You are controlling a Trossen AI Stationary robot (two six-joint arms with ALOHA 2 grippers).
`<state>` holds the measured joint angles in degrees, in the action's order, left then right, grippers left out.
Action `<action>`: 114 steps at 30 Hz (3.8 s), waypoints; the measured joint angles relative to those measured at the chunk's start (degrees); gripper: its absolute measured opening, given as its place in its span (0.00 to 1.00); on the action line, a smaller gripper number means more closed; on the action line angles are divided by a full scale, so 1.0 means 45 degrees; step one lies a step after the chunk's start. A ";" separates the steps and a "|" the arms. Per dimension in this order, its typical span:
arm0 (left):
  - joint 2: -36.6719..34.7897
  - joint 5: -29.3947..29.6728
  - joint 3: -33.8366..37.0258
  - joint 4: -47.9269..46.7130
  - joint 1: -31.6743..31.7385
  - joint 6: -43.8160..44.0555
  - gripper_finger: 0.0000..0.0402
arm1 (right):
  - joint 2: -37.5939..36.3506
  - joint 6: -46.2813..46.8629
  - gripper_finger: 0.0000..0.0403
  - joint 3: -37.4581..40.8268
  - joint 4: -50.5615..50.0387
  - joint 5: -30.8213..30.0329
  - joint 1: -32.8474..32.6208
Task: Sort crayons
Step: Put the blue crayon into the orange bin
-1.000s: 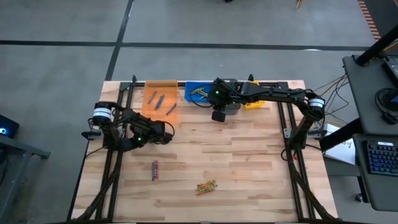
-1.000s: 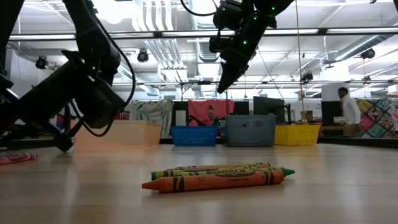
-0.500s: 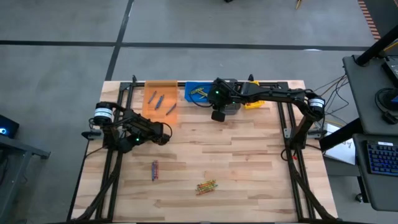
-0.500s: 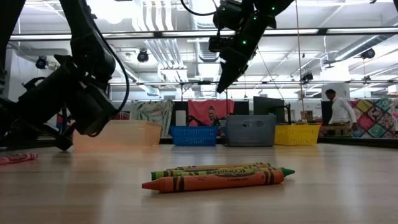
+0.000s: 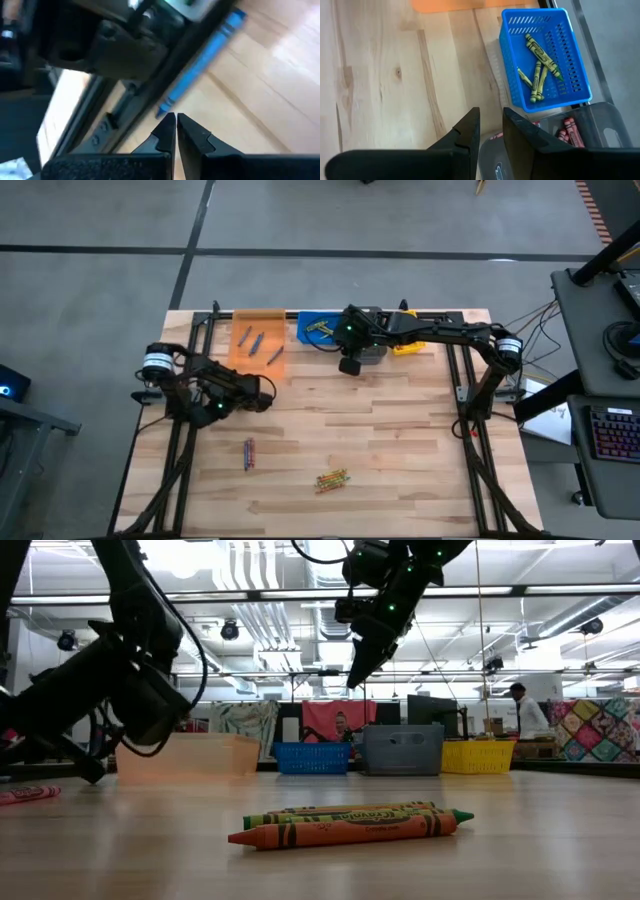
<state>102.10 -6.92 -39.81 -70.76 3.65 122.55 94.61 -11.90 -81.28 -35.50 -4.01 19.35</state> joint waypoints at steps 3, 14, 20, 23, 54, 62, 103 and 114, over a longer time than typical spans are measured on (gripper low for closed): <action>-0.0676 0.0119 0.0070 -0.0032 -0.0002 -0.0467 0.00 | 0.0000 0.0099 0.19 0.0000 0.0028 0.0000 0.0000; -0.2158 0.0339 -0.0173 -0.0039 -0.1616 -0.1634 0.00 | 0.0000 0.0200 0.21 0.0000 0.0169 0.0000 0.0000; -0.1940 0.1745 -0.0330 -0.0157 -0.3270 -0.2823 0.00 | 0.0000 0.0187 0.18 0.0000 0.0244 0.0000 0.0000; -0.1873 0.0268 -0.0513 -0.0026 -0.3424 -0.2884 0.00 | 0.0000 0.0179 0.18 0.0000 0.0231 -0.0005 0.0000; -0.1883 0.5641 -0.5173 -0.0386 -0.4667 -1.1132 0.00 | 0.0000 -0.0355 0.20 0.0636 0.0445 -0.0005 0.0005; -0.1868 0.2289 -0.3515 -0.0944 -0.3477 -1.1932 0.00 | 0.0000 -0.0348 0.17 0.0636 0.0767 -0.0005 0.0005; -0.2973 0.3379 -0.0721 0.2470 -0.2188 -0.9946 0.00 | 0.0000 -0.0705 0.20 0.0636 0.1104 -0.0003 0.0005; -0.5928 0.7104 0.1170 0.2374 -0.3610 -0.7572 0.00 | 0.0000 -0.0695 0.17 0.0636 0.1603 -0.0005 0.0005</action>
<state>75.42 25.05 -34.55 -60.08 -12.60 88.48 94.61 -15.03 -78.41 -28.28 -4.03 19.38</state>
